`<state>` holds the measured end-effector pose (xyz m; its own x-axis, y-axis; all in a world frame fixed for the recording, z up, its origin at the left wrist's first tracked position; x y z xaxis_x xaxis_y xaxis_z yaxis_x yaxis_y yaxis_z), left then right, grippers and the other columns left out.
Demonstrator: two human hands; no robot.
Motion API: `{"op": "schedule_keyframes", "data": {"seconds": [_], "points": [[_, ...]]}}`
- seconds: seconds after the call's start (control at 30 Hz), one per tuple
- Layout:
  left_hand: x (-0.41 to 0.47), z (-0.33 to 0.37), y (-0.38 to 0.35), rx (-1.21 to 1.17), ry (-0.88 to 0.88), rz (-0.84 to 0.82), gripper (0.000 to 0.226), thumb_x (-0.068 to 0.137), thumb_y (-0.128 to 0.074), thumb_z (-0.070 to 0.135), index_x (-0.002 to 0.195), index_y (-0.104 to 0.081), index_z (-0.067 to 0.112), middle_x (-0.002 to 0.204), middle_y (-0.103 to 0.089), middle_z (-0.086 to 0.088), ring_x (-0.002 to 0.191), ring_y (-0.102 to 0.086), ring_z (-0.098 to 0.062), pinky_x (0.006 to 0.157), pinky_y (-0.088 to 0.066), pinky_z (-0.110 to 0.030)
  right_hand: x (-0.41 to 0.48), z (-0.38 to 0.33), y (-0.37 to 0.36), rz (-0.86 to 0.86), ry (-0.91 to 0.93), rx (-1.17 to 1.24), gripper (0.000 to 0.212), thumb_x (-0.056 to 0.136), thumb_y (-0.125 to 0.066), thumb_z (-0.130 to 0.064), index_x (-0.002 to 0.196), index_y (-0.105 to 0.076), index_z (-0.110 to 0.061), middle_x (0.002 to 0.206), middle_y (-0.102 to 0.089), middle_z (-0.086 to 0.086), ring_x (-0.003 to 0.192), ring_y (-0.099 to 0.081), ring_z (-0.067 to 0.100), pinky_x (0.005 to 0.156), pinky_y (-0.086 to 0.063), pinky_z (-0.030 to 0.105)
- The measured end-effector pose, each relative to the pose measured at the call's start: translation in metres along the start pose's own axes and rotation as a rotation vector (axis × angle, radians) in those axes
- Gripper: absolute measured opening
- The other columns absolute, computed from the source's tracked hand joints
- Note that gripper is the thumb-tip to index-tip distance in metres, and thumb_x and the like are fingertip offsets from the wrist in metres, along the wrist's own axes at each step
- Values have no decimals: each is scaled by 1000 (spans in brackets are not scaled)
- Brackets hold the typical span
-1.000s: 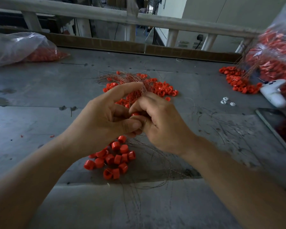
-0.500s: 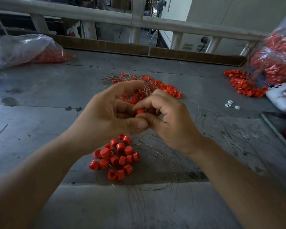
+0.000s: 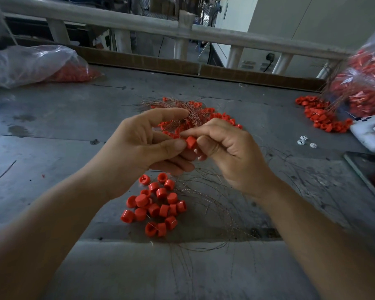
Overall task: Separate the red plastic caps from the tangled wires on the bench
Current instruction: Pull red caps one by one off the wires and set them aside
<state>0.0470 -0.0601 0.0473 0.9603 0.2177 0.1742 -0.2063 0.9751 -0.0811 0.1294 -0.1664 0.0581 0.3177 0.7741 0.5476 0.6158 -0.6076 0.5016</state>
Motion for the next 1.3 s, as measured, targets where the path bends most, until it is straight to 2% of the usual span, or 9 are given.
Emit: {"op": "schedule_keyframes", "data": {"seconds": [0.13,0.3,0.47,0.57,0.7,0.83,0.93,1.1,1.3], "points": [[-1,0,-1,11,6,-16,53,58,-69,30,109,-56,26,74,-71,-15,62,-70,-26,51,-53,-23,-1,-3,-2,-1,-4,4,22,88,-50,-10,107,-57,-17,79,-55,-6,71,-55,1,65,-46,14],[1,2,2,20,-43,15,39,61,-68,29,99,-68,22,72,-71,-11,58,-68,-21,49,-52,-23,-3,-1,-1,71,-78,122,19,85,-55,-17,102,-61,-20,84,-63,-8,79,-62,4,71,-52,22],[2,6,6,-158,-82,0,22,66,-63,23,84,-74,15,78,-72,-8,65,-69,-15,53,-53,-21,-4,4,-13,-96,-181,229,20,87,-55,-12,100,-58,-27,93,-64,-13,91,-63,3,81,-50,20],[3,6,9,-212,-91,6,20,66,-63,23,81,-73,16,80,-72,-7,65,-68,-15,52,-52,-21,-5,3,-14,-106,-187,170,25,84,-59,-6,88,-60,-30,71,-63,-19,69,-62,-2,66,-49,13],[2,12,17,-210,-140,28,14,61,-71,24,71,-72,16,79,-72,-4,66,-67,-10,54,-52,-17,-1,-3,2,23,-152,115,4,79,-58,-28,81,-62,-27,63,-59,-17,60,-55,-6,57,-41,7],[3,9,22,-74,-94,138,6,52,-70,17,58,-69,15,63,-66,-1,56,-65,-10,50,-51,-15,-1,-4,9,49,-143,4,10,85,-60,-17,76,-64,-16,55,-55,-14,52,-50,-1,49,-36,8],[4,5,30,157,4,164,12,52,-67,12,60,-70,20,62,-66,-3,57,-66,-14,48,-51,-18,-2,4,7,-54,-216,-187,15,86,-61,-14,74,-66,-9,58,-57,-9,53,-51,3,48,-39,13],[7,-15,38,480,232,66,11,64,-72,4,69,-69,13,64,-69,-7,56,-67,-14,45,-49,-17,-10,23,-6,-394,-363,-465,17,88,-58,-24,77,-66,-15,74,-62,-8,67,-57,4,65,-50,25],[16,-29,63,696,221,301,16,77,-69,5,68,-67,18,59,-69,2,57,-67,-10,39,-44,-15,-12,31,-5,-509,-408,-547,29,84,-54,-49,75,-62,-23,73,-57,-14,68,-52,0,64,-45,22]]}}
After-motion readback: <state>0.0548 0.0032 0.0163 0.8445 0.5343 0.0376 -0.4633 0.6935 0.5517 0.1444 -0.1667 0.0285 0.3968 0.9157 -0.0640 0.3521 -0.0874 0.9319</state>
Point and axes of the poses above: each hand's wrist, its own x-axis towards the middle knuckle, its own y-axis out of the back of the hand, z = x × y, the point moved 5 cm from there along x, towards the middle knuckle
